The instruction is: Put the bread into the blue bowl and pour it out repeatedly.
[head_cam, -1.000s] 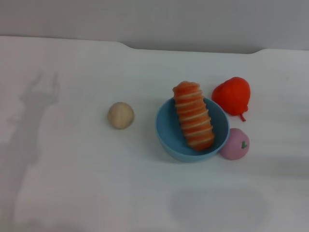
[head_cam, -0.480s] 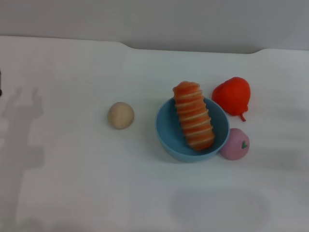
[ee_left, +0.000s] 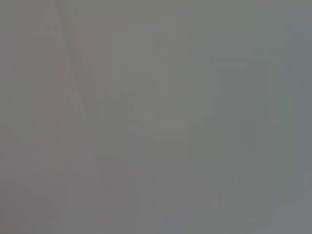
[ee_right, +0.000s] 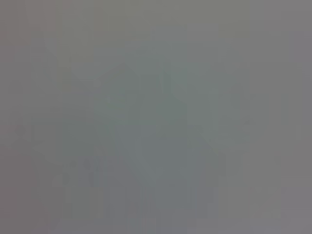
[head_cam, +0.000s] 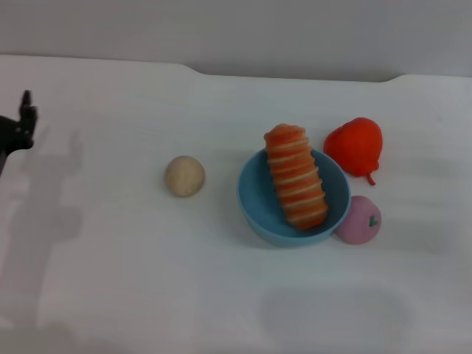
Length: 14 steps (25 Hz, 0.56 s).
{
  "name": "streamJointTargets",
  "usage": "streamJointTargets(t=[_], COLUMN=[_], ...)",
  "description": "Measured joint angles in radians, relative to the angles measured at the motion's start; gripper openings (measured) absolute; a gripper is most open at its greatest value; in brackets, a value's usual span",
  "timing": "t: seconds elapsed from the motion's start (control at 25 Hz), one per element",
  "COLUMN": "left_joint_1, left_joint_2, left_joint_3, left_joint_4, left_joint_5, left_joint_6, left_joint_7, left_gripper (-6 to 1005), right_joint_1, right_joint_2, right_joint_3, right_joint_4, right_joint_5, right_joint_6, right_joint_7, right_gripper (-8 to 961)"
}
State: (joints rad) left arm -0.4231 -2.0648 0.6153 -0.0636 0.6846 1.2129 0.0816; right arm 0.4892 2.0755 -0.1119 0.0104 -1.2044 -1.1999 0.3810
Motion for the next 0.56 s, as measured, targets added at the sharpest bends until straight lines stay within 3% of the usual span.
streamJointTargets(t=[0.32, 0.56], left_joint_1=[-0.042, -0.054], left_joint_2=[0.001, -0.001], left_joint_3=[-0.004, 0.005], left_joint_4=[0.011, 0.015], left_joint_5=[0.009, 0.01], left_joint_6=[-0.004, -0.003], left_joint_7=[-0.009, -0.007], left_gripper=[658, 873], right_joint_1=[0.029, 0.026], right_joint_2=[0.001, 0.002], right_joint_3=[0.015, 0.088], right_joint_4=[0.009, 0.014], right_joint_5=[0.012, 0.041], right_joint_6=[0.006, -0.005], right_joint_7=[-0.006, -0.016], right_gripper=[499, 508])
